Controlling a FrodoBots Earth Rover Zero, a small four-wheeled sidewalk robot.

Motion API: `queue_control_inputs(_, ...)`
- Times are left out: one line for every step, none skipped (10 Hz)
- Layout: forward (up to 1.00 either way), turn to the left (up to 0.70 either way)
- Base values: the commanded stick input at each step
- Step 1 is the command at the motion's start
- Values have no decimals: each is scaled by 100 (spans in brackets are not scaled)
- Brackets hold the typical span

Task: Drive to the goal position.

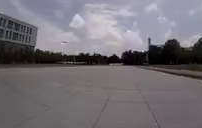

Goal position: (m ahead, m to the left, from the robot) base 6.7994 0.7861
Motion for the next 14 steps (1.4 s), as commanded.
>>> queue_control_inputs(50,-2)
queue_control_inputs(50,-2)
queue_control_inputs(50,-2)
queue_control_inputs(50,-2)
queue_control_inputs(50,-2)
queue_control_inputs(50,-2)
queue_control_inputs(50,-2)
queue_control_inputs(50,-2)
queue_control_inputs(50,-2)
queue_control_inputs(50,-2)
queue_control_inputs(50,-2)
queue_control_inputs(50,-2)
queue_control_inputs(50,-2)
queue_control_inputs(50,-2)
